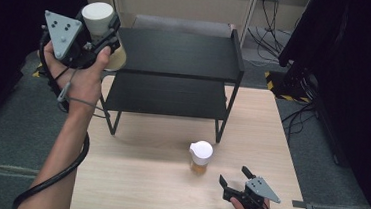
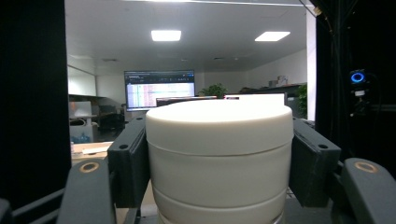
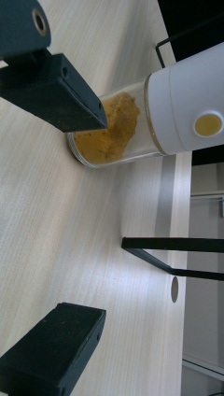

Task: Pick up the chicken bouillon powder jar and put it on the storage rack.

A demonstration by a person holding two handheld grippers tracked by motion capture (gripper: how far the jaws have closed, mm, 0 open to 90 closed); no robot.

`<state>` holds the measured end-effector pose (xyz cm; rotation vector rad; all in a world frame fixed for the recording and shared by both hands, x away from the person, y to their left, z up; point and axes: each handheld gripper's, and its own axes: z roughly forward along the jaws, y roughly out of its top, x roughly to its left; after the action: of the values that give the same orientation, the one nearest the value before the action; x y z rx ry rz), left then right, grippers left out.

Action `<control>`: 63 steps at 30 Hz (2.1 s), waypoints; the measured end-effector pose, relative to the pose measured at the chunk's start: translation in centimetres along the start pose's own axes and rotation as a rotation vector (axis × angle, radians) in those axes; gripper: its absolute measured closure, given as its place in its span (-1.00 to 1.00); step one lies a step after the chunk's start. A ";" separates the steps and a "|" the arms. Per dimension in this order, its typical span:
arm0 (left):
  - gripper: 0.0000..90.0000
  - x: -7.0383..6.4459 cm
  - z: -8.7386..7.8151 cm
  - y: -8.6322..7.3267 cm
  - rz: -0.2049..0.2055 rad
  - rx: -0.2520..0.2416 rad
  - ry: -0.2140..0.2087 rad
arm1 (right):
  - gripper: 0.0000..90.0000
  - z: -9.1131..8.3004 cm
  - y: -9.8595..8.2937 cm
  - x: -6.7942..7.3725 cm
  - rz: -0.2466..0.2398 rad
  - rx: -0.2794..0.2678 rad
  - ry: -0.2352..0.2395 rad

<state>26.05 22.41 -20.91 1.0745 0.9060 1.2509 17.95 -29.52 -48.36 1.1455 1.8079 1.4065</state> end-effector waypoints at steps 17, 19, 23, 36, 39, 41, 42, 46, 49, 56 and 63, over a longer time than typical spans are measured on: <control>-0.25 -0.3 3.0 -1.2 0.045 0.065 0.051 | -0.81 0.0 -0.1 -0.2 0.000 -0.004 0.009; -0.25 -0.3 3.2 -1.3 0.038 0.066 0.051 | -0.81 0.0 -0.1 -0.2 -0.001 -0.004 0.009; -0.25 -0.5 3.7 -1.3 0.049 0.082 0.056 | -0.81 0.0 -0.1 -0.2 -0.001 -0.004 0.009; -0.25 -0.5 4.4 -2.0 0.058 0.102 0.078 | -0.81 -0.1 -0.1 -0.2 -0.001 -0.007 0.012; -0.26 -0.3 4.4 -2.1 0.058 0.107 0.077 | -0.81 -0.1 -0.1 -0.2 -0.004 -0.006 0.012; -0.26 -0.1 4.5 -2.2 0.050 0.112 0.080 | -0.81 -0.1 -0.1 -0.1 -0.005 -0.006 0.012; -0.26 -0.1 4.5 -2.3 0.047 0.116 0.082 | -0.81 -0.1 -0.1 -0.1 -0.007 -0.006 0.011; -0.26 0.4 4.6 -2.5 0.031 0.114 0.075 | -0.81 -0.1 -0.2 -0.2 -0.006 -0.008 0.012; -0.27 0.8 4.7 -2.3 0.005 0.123 0.065 | -0.81 0.0 -0.1 -0.1 -0.011 -0.005 0.011; -0.73 1.0 4.3 -2.1 -0.025 0.138 0.066 | -0.81 0.0 -0.1 -0.1 -0.011 -0.005 0.011; -0.79 1.0 2.7 -2.4 -0.019 0.129 0.054 | -0.81 0.0 -0.1 -0.1 -0.012 -0.005 0.010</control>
<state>29.41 23.11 -22.48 1.1348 1.0472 1.2247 17.92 -29.59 -48.44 1.1259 1.8140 1.4112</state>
